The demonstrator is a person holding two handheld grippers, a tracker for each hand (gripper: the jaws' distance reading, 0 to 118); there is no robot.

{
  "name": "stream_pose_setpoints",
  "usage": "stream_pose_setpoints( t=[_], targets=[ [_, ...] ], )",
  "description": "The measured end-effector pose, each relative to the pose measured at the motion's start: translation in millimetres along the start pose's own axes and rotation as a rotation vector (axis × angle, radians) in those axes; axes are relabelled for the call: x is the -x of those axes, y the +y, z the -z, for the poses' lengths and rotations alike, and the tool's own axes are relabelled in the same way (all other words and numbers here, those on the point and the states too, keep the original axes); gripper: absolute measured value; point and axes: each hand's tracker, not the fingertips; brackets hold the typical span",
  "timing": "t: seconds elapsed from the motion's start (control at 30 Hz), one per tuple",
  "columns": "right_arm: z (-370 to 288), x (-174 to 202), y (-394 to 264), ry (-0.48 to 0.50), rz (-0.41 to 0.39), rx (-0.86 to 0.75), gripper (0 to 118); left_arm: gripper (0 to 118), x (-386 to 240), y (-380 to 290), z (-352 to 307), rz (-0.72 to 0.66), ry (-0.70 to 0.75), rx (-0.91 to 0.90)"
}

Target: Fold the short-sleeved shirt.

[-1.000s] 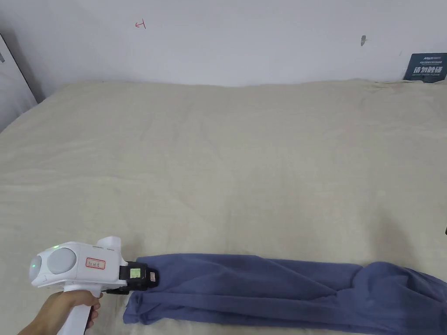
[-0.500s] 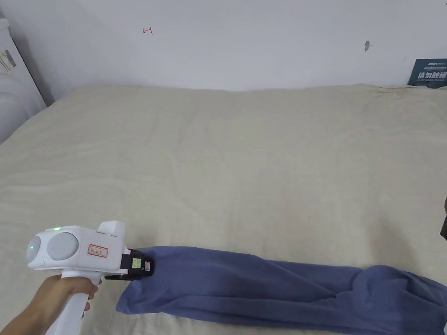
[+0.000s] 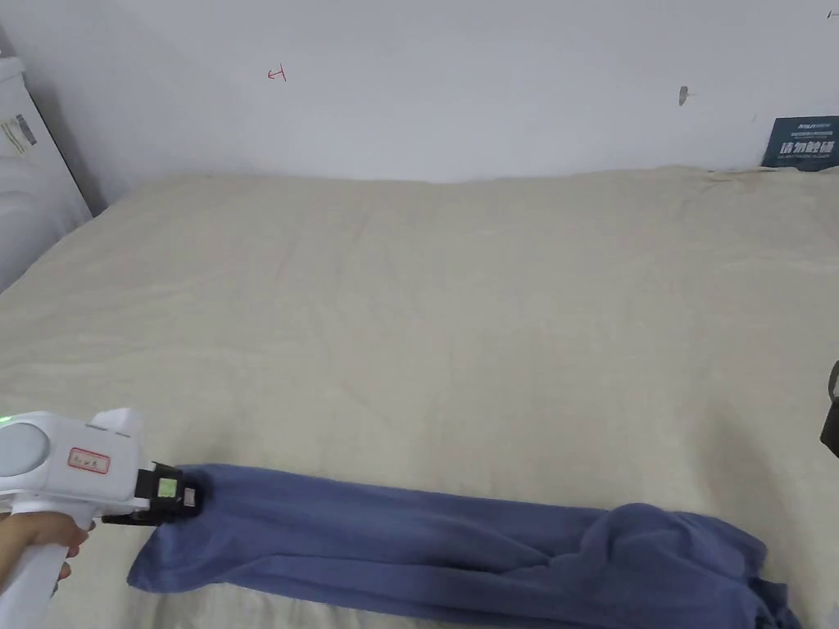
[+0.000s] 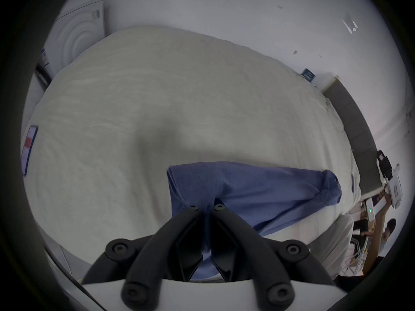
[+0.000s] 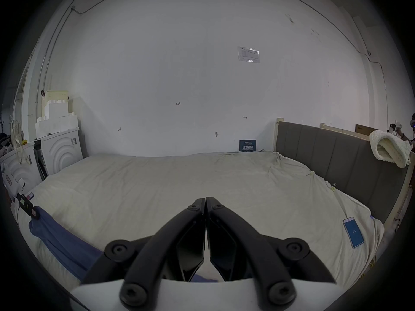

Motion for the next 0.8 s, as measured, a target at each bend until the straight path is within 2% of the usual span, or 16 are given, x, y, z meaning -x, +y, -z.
stream_pose_setpoints(
  t=[0.13, 0.23, 0.4, 0.8],
  targets=[
    [-1, -1, -3, 0.005, 0.004, 0.005, 0, 1, -3, -2, 6, -0.043, 0.026, 0.031],
    [-3, -2, -4, 0.006, 0.001, 0.008, 0, 1, -33, -2, 13, 0.010, 0.086, 0.051],
    [-7, -7, -6, 0.004, 0.011, 0.007, 0, 1, -87, 2, 25, 0.013, -0.040, 0.067],
    [-18, -18, -7, -0.012, -0.011, 0.003, 0, 1, -207, 1, 90, 0.232, -0.144, 0.172]
  ],
)
